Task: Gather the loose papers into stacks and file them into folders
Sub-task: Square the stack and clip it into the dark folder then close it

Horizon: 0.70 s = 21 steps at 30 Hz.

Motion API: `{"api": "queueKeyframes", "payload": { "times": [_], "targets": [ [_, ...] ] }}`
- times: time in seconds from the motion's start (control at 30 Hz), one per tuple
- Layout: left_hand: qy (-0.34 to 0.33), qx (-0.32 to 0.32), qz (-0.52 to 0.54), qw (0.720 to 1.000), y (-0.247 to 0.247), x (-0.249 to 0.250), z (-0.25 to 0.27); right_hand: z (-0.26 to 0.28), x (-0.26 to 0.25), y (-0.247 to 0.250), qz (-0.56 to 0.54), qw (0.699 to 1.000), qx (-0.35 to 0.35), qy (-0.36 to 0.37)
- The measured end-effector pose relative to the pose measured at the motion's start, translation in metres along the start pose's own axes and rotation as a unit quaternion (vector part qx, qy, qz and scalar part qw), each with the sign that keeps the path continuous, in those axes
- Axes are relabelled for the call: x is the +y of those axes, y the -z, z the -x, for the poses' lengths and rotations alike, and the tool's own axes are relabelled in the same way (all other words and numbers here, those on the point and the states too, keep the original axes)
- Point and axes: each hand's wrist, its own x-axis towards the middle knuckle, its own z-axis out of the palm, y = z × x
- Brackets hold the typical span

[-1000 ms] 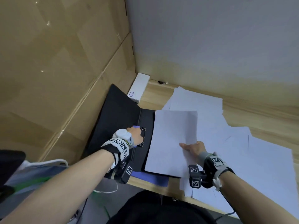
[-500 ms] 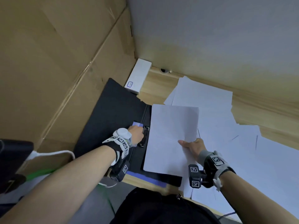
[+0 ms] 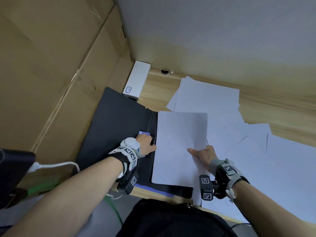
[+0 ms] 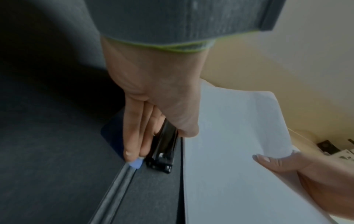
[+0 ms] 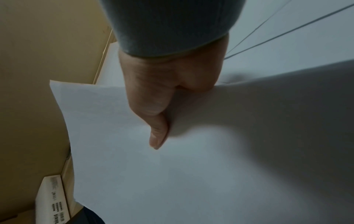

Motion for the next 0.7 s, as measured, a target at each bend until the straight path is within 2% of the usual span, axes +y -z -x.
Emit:
{"api": "queueKeyframes", "payload": {
  "times": [0.17,0.4,0.53,0.7],
  "targets": [
    [-0.017,-0.051,0.043,0.998,0.003,-0.014,-0.003,0.004,0.0,-0.001,-0.016,1.0,-0.002,0.008],
    [-0.005,-0.013,0.017,1.0,0.004,-0.008,-0.004,0.007,-0.004,-0.002,-0.04,0.999,0.02,0.011],
    [-0.029,-0.066,0.05,0.996,0.006,-0.011,-0.005,0.01,-0.008,0.005,-0.056,0.998,0.024,0.012],
    [-0.044,-0.094,0.064,0.993,0.01,-0.01,-0.004,0.015,-0.013,0.001,-0.024,0.999,0.015,0.016]
  ]
}}
